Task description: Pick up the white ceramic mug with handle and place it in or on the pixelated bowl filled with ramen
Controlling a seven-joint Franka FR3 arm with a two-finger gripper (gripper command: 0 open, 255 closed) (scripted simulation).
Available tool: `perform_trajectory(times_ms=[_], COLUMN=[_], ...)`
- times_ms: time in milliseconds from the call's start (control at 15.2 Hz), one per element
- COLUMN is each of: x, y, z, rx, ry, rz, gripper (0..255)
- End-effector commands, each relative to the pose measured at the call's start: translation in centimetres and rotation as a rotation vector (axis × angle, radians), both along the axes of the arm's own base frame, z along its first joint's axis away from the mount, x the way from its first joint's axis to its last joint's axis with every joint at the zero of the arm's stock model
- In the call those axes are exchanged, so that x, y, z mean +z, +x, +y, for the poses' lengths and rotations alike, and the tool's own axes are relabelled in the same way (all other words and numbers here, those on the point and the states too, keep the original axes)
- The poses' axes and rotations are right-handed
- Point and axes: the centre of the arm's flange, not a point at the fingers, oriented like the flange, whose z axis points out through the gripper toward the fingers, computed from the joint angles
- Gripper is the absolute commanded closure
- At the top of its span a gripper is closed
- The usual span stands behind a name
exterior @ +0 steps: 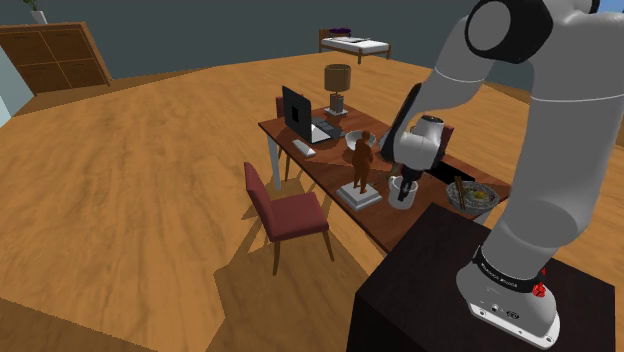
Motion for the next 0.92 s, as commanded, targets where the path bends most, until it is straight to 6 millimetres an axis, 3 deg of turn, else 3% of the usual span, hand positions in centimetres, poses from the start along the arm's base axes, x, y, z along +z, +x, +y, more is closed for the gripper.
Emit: perform_trajectory(times_ms=[0,858], x=[1.1,7.9], y=[-0.1,-0.1], z=[0.1,0.1], rx=[0.001,0.001], ry=[0.001,0.001], rz=[0.0,0.0], gripper=[255,255])
